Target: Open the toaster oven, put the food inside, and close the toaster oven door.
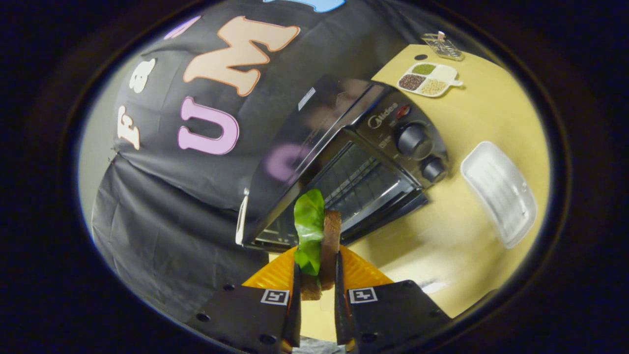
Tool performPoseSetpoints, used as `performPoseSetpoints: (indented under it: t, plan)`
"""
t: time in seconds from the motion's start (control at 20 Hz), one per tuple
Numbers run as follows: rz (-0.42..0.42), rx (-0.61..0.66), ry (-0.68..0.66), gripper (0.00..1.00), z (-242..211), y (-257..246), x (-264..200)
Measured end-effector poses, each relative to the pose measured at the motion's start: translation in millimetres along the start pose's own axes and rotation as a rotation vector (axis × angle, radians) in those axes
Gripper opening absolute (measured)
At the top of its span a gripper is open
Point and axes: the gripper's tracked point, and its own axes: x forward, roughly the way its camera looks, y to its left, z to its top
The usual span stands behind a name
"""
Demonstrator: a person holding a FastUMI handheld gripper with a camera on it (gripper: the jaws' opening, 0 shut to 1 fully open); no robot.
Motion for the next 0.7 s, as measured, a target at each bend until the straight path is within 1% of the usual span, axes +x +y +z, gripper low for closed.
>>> performPoseSetpoints:
  t: [0.4,0.6,0.7]
  plan:
    - [0.026,0.113,-0.061,0.30,6.9,0.7,52.8]
    - [0.024,0.113,-0.096,0.30,12.9,-1.2,68.2]
    - [0.010,0.088,-0.115,0.30,17.0,-3.8,68.4]
